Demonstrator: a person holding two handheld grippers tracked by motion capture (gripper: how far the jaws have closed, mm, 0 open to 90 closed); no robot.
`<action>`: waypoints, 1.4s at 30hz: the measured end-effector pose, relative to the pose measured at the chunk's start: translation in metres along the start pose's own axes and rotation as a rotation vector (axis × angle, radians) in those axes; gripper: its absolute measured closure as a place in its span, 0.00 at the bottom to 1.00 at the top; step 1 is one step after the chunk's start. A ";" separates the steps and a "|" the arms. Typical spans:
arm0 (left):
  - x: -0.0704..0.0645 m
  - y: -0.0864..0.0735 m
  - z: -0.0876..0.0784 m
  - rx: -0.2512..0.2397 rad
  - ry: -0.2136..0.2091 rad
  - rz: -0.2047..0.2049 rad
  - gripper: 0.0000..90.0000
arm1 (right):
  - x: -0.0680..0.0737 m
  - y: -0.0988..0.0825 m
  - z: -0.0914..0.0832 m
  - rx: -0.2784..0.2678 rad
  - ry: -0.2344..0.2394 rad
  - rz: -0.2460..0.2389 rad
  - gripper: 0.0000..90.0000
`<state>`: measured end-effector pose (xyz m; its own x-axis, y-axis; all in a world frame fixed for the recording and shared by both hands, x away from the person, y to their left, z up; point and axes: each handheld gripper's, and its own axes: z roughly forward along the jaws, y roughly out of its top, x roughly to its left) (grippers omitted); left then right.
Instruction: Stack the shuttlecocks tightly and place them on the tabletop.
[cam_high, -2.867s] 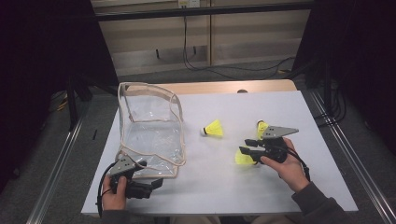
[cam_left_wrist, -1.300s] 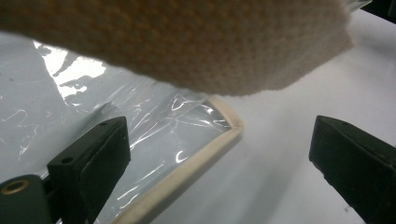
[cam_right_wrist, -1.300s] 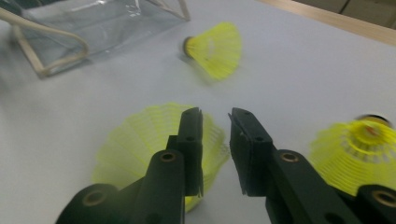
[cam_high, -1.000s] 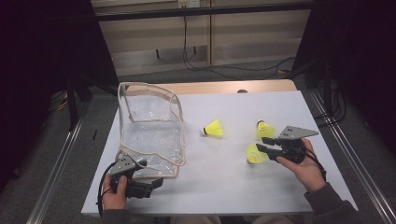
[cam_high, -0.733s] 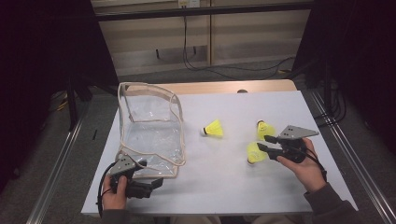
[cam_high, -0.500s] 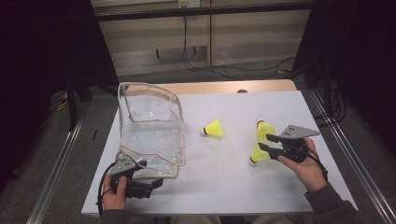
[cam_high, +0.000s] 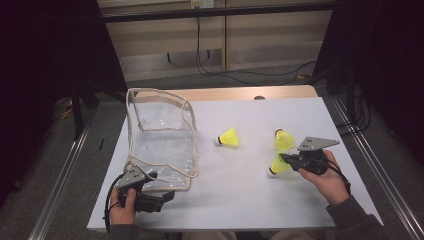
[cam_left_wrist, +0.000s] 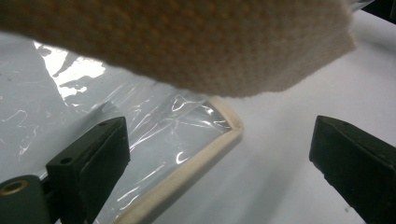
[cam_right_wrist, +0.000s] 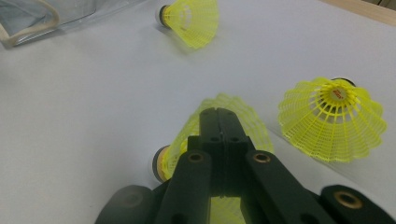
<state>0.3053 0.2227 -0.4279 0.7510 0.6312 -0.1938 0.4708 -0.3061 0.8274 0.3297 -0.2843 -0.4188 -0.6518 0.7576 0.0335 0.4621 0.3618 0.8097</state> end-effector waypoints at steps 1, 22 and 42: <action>0.000 0.000 0.000 0.000 0.000 0.000 0.06 | -0.001 -0.001 0.000 0.000 0.000 0.000 1.00; 0.000 0.000 0.000 0.002 0.002 -0.001 0.05 | -0.025 -0.023 -0.006 0.000 -0.025 0.081 1.00; 0.000 0.000 0.000 0.002 0.001 -0.001 0.05 | -0.031 -0.028 -0.009 -0.004 -0.040 0.097 0.99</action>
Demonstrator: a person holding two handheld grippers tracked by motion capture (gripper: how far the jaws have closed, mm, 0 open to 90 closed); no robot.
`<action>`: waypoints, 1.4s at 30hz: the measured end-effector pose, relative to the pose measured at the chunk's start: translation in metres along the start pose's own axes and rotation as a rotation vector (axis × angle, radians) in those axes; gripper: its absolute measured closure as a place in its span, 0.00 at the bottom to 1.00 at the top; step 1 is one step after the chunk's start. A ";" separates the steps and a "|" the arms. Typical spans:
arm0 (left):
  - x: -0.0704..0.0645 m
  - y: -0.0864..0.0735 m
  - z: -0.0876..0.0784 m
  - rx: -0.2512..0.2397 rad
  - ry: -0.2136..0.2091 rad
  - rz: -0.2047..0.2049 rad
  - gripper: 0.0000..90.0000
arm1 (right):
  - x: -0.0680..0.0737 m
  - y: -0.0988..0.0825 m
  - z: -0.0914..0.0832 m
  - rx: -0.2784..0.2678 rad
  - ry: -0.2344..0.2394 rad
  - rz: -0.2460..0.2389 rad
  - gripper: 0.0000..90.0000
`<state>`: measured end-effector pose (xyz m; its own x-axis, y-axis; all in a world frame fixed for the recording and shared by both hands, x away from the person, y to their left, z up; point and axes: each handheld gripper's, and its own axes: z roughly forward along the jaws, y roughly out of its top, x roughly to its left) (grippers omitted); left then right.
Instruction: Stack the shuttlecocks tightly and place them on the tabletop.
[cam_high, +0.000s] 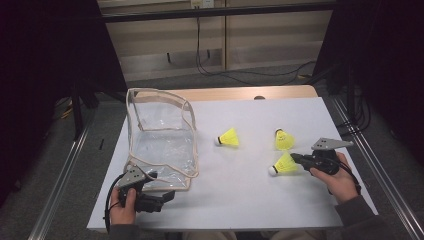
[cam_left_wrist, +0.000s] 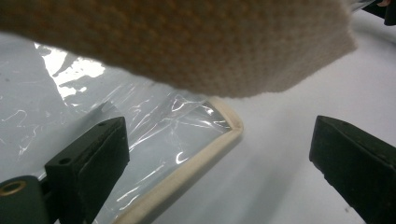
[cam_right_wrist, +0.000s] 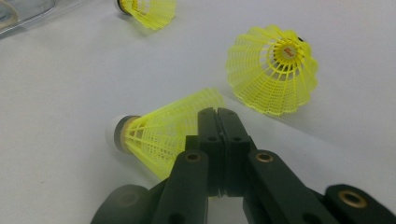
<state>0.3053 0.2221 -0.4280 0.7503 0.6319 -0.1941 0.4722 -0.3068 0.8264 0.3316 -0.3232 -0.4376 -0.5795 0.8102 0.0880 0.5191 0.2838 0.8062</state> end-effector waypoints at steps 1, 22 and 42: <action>0.000 0.000 0.000 0.000 0.000 0.000 0.05 | 0.000 0.000 0.000 -0.001 0.003 0.001 0.99; 0.000 0.000 0.000 0.003 0.002 0.000 0.05 | -0.003 0.010 -0.018 -0.046 -0.022 0.009 0.96; 0.000 0.000 0.000 0.003 0.001 0.001 0.05 | 0.009 0.019 -0.017 -0.070 0.055 0.027 0.54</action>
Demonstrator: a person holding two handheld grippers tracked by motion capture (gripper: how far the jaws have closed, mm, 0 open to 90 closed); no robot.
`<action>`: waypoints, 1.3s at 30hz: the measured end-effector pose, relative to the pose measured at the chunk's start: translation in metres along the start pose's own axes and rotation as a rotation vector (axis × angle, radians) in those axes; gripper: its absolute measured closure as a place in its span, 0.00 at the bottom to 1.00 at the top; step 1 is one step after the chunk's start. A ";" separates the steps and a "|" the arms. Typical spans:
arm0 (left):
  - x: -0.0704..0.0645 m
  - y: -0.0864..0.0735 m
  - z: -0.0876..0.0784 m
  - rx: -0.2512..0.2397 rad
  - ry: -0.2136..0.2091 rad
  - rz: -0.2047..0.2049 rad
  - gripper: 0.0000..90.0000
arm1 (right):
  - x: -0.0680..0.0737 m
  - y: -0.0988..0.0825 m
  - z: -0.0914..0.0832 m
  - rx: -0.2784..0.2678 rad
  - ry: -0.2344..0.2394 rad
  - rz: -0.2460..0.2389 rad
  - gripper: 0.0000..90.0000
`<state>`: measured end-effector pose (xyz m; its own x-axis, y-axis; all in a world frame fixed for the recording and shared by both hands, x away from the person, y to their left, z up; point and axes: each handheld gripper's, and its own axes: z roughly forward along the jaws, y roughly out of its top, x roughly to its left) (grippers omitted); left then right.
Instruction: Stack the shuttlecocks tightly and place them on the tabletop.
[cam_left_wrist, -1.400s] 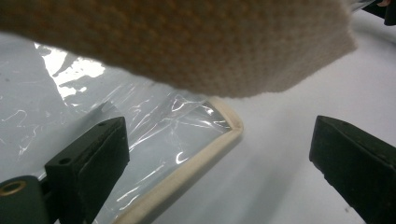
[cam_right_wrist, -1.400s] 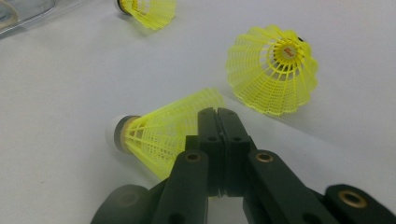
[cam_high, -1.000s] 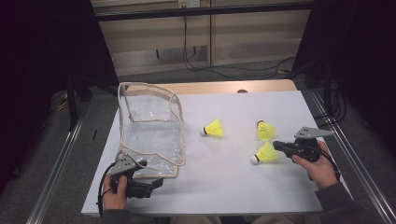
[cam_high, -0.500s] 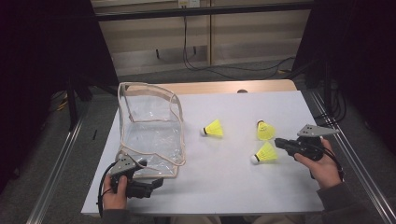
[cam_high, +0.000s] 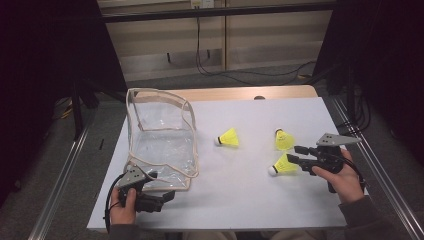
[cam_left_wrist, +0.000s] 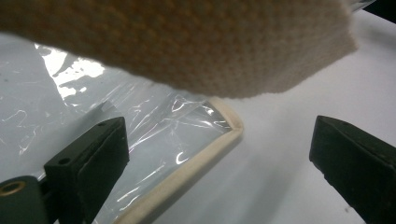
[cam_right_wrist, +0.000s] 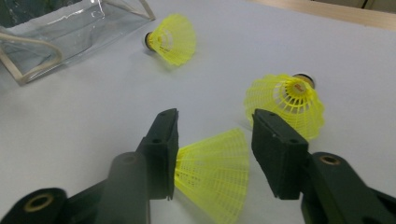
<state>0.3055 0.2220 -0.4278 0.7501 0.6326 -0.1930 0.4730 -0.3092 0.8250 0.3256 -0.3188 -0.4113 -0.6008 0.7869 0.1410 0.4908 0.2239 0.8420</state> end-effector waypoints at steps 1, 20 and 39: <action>0.000 0.000 0.000 0.000 0.000 0.000 0.05 | 0.001 -0.001 0.002 0.003 0.008 0.001 0.52; 0.000 0.000 0.000 0.000 0.003 0.000 0.05 | 0.005 -0.012 0.020 0.091 0.035 -0.014 0.38; 0.000 0.000 0.000 -0.002 0.003 0.000 0.05 | 0.006 -0.019 0.024 0.126 0.080 -0.040 0.63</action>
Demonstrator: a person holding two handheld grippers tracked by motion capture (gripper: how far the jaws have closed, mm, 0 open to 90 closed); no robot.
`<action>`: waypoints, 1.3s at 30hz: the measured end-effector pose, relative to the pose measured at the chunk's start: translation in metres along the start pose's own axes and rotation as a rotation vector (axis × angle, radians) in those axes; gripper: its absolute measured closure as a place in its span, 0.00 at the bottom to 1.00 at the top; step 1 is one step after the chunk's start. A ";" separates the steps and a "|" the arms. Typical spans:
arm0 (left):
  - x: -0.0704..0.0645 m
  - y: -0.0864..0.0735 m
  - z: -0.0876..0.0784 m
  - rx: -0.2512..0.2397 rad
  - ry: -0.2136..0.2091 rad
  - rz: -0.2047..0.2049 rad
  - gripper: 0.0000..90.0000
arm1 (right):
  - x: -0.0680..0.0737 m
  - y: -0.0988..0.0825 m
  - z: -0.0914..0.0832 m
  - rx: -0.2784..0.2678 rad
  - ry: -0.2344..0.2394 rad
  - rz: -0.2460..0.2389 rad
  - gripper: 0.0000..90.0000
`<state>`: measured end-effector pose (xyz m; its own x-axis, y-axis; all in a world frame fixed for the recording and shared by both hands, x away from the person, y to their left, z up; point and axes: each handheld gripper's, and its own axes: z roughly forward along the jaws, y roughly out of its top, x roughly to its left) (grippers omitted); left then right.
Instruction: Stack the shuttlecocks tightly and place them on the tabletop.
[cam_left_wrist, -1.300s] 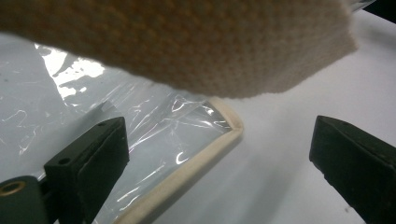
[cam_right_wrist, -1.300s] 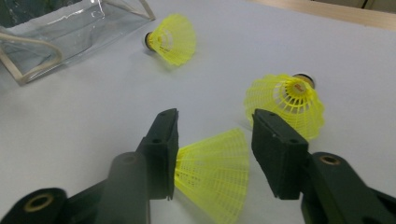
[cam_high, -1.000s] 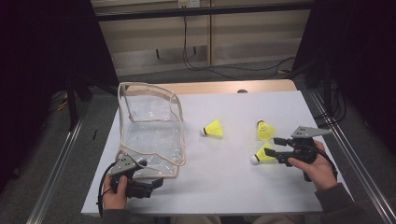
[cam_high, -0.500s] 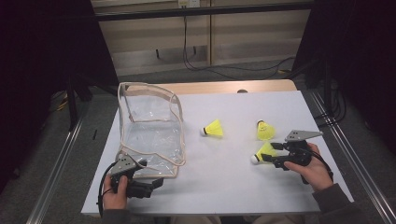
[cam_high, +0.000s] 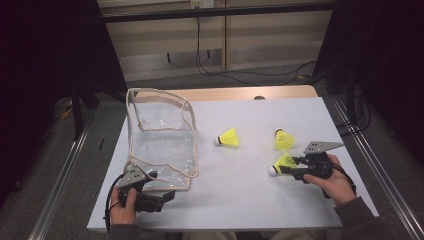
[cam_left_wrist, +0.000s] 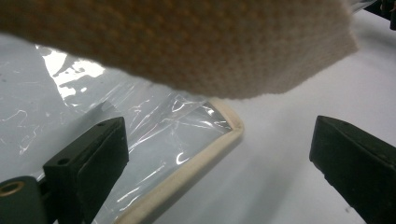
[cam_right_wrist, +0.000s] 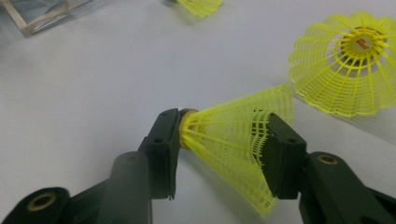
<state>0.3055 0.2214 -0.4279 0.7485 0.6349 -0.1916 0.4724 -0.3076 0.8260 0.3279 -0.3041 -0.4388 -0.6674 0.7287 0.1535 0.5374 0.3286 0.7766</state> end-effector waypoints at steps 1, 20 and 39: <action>0.000 0.000 0.000 0.002 0.001 0.000 0.05 | 0.000 0.000 0.000 0.001 0.004 -0.004 0.63; 0.000 0.000 0.000 0.000 0.000 0.000 0.05 | 0.004 0.000 0.000 0.022 0.077 -0.064 0.96; 0.000 0.000 0.000 0.000 0.000 0.000 0.05 | 0.006 0.011 0.002 -0.067 0.079 -0.034 0.97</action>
<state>0.3055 0.2216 -0.4277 0.7485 0.6348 -0.1918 0.4727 -0.3079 0.8257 0.3311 -0.2952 -0.4310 -0.7247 0.6673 0.1718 0.4797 0.3097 0.8210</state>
